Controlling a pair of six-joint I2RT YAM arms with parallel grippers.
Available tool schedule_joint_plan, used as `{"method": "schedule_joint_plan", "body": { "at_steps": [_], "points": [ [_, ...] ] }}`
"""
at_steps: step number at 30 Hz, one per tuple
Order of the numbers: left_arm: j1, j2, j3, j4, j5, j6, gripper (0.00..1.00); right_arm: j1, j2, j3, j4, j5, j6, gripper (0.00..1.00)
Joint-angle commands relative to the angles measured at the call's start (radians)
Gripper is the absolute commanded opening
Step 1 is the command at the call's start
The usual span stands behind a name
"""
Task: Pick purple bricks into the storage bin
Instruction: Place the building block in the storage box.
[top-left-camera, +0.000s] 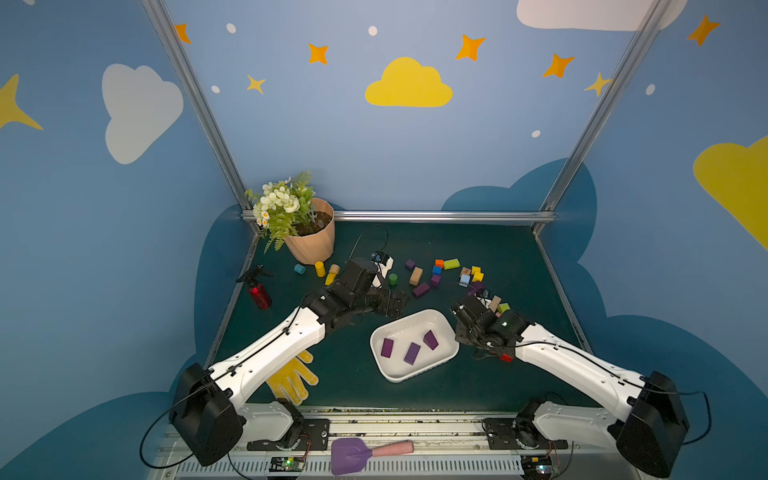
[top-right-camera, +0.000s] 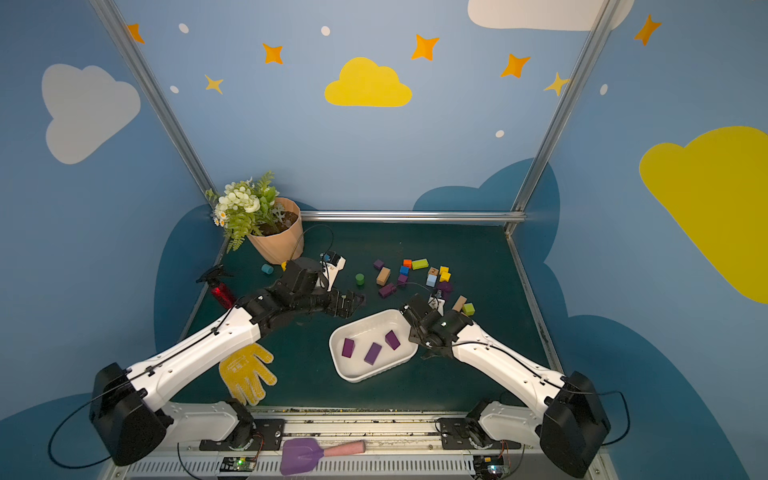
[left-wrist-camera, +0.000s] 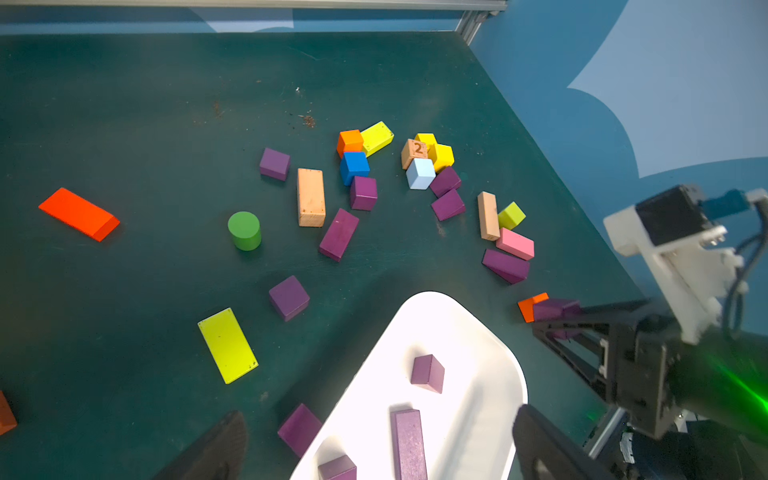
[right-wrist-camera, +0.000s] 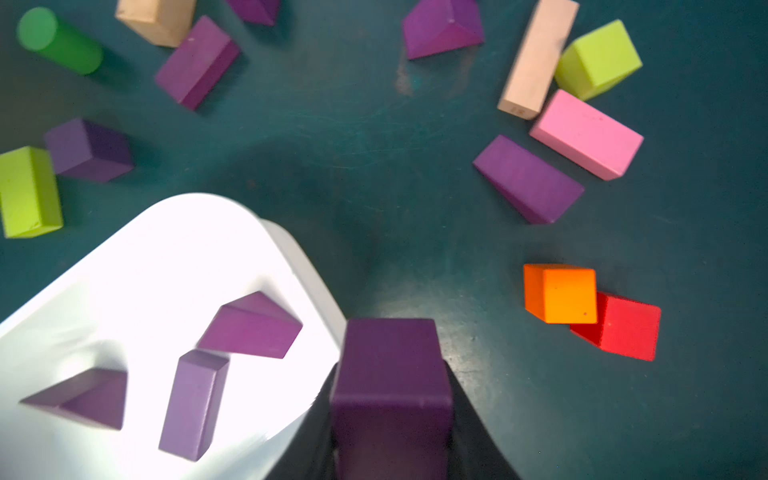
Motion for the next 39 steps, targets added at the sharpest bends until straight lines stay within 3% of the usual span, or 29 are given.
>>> {"method": "schedule_joint_plan", "body": {
  "at_steps": [1, 15, 39],
  "points": [
    [0.01, 0.014, 0.034, -0.025, -0.025, -0.017, 1.0, 0.051, 0.037, 0.053, 0.025, 0.056, -0.013, 0.34],
    [0.068, 0.063, 0.061, -0.069, -0.095, -0.056, 1.0, 0.217, 0.252, 0.153, 0.122, 0.069, -0.031, 0.35],
    [0.221, 0.161, 0.11, -0.111, -0.015, -0.141, 1.0, 0.269, 0.443, 0.224, 0.241, -0.04, -0.087, 0.37]
  ]
}}
